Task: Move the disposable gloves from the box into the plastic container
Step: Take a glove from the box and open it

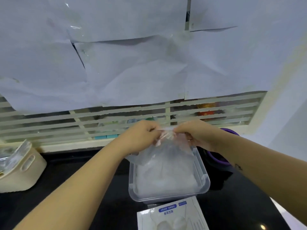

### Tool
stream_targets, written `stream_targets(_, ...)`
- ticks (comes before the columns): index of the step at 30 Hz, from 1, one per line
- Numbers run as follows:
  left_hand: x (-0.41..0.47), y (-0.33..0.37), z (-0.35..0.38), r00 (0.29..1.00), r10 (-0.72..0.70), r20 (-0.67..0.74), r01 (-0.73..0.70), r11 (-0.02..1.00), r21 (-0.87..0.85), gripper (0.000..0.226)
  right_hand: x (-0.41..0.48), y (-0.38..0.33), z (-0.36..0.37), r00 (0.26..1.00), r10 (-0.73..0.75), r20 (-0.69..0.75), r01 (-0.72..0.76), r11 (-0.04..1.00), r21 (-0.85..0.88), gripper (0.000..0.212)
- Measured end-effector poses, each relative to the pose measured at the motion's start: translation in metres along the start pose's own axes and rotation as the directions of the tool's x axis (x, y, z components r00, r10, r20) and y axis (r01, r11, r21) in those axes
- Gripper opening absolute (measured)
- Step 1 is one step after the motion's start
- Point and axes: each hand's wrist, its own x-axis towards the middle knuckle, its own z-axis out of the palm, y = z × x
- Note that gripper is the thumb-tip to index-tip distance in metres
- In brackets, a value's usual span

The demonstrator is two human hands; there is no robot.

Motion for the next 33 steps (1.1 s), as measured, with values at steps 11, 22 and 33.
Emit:
stream_targets(11,0.012,-0.022,-0.008,0.937,-0.237,0.257,0.343,0.766,-0.544,0.026,0.005,0.03,-0.009,0.974,-0.223,-0.032,0.214,0.961,-0.174,0.052)
stream_targets(22,0.006,-0.089,-0.024,0.864,-0.466,0.191,0.472,0.616,-0.631,0.021,0.016,0.066,0.005,0.983,-0.008,-0.183,-0.002,0.998,-0.055,0.023)
stream_targets(33,0.024,-0.076,0.044,0.989,0.128,-0.07,-0.098,0.941,0.324,0.065,0.033,0.073,0.026,0.994,-0.006,-0.113,0.007,1.0,0.007,0.014)
